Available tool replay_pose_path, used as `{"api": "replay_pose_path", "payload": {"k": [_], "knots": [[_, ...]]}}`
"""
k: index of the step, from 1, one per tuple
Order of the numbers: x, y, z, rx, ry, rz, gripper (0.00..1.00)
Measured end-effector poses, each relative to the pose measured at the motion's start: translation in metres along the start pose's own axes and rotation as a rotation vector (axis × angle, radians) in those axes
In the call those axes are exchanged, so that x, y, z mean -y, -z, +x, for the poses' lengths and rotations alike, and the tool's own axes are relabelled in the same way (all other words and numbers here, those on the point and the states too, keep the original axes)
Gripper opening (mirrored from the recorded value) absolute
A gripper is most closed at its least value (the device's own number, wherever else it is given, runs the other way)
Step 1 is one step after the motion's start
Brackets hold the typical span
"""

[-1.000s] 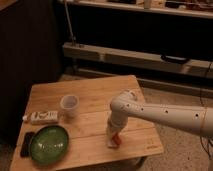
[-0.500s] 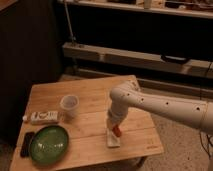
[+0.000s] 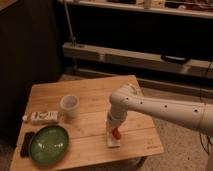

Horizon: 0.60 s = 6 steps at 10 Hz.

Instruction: Place the pepper on the white sponge

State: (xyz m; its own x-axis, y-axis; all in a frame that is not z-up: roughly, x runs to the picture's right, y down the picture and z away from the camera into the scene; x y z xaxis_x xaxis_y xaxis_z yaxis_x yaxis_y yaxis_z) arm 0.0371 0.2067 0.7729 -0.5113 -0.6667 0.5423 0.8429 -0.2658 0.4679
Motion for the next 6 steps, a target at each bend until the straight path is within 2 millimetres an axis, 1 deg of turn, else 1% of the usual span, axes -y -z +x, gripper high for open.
{"api": "replay_pose_path", "payload": {"k": [3,6], "knots": [[0.001,-0.006,-0.003,0.022,0.014,0.016,0.01],[0.002,-0.008,-0.013,0.028,0.028,0.05,0.01]]}}
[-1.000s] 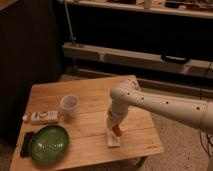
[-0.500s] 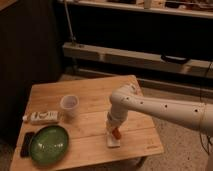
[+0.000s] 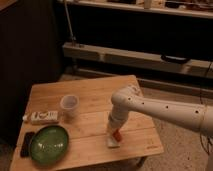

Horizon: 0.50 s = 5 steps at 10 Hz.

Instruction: Place the pepper on the white sponge

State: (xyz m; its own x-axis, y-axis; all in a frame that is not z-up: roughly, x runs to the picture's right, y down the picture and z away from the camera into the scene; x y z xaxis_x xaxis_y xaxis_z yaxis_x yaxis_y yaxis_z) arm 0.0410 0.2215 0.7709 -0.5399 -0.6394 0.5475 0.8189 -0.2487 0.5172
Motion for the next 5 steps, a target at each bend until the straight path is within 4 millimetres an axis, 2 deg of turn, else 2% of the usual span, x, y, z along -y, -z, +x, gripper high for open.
{"api": "replay_pose_path", "payload": {"k": [5], "knots": [[0.0045,-0.0057,-0.0047,0.007,0.032,0.037,0.01]]}}
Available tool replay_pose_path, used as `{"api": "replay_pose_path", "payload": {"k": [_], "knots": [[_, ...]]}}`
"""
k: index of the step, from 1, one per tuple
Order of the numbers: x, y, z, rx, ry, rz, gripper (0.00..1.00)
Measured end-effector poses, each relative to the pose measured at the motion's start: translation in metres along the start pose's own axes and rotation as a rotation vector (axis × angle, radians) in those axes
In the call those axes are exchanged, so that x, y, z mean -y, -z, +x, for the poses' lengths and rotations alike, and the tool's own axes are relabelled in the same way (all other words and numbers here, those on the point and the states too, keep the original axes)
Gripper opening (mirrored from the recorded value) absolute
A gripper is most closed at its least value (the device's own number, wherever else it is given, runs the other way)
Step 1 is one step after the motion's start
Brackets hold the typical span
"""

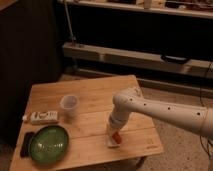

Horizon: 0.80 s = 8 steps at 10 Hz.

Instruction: Place the pepper on the white sponge

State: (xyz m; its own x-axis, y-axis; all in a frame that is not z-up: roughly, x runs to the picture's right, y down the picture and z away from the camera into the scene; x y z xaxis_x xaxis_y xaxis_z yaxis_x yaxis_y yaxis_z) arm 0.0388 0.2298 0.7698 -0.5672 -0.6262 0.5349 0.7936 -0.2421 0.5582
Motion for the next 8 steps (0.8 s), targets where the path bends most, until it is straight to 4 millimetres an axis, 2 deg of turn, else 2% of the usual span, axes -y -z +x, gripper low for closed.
{"api": "replay_pose_path", "payload": {"k": [2,8], "knots": [[0.0006,-0.0027,-0.0003,0.008,0.009,0.0,0.06],[-0.0043,-0.0077,-0.0018,0.014,0.01,-0.008,0.68]]}}
